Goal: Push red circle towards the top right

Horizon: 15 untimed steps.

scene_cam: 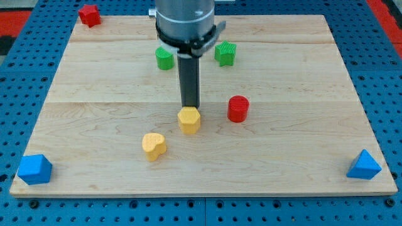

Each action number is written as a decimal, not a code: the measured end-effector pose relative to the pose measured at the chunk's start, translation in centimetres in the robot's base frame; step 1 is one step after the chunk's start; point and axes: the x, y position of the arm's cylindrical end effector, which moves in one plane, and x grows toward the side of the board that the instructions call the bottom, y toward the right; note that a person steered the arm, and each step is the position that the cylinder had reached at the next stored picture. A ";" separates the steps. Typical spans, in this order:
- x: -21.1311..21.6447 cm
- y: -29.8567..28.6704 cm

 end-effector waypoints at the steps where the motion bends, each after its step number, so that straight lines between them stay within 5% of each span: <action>1: 3.4 1.4; 6: 1.1 6.9; 10: 1.1 17.4; 15: -1.2 18.0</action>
